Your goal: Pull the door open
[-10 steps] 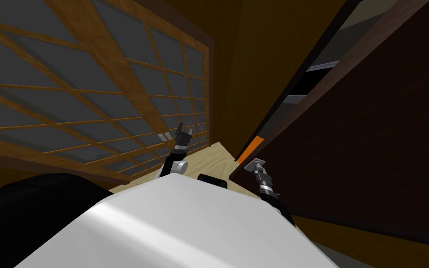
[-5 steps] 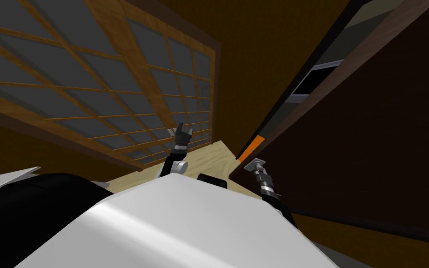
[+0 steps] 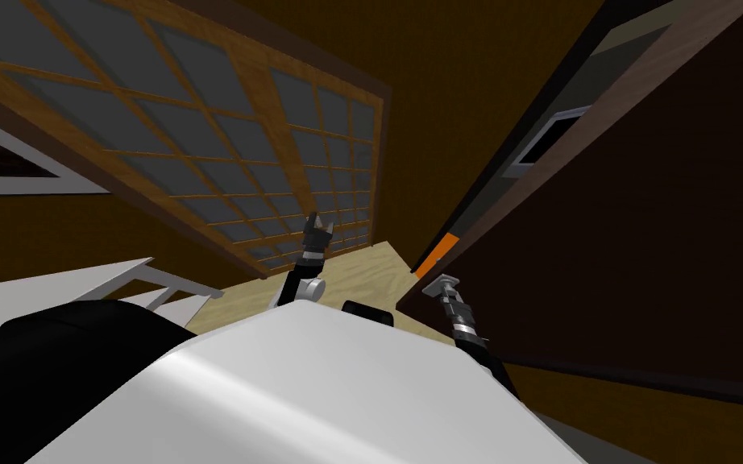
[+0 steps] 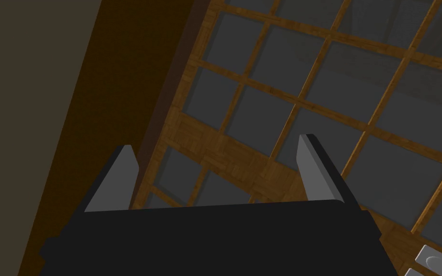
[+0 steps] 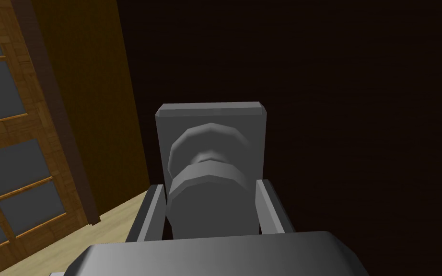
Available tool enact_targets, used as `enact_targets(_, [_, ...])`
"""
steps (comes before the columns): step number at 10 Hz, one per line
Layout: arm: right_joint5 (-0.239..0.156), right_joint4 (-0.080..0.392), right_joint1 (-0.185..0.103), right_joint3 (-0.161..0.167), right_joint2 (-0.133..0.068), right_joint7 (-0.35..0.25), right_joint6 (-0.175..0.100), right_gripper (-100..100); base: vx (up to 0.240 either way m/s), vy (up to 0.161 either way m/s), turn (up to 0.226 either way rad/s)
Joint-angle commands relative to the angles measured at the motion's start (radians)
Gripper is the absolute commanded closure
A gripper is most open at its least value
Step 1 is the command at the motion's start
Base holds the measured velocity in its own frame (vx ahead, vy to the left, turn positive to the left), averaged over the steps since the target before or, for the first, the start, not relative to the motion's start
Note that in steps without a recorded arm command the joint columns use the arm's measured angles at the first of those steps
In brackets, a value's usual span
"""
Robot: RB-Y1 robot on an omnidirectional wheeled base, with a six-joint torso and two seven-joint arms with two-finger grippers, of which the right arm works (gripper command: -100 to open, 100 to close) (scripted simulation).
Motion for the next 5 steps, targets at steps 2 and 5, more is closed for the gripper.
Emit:
enact_targets(2, [0.007,0.004,0.001,0.010,-0.010,-0.014,-0.007,100,-0.120,-0.016,0.067])
enact_targets(5, [0.017,0.008,0.001,0.021,-0.025,-0.033,-0.019,100,-0.178,-0.050,0.123])
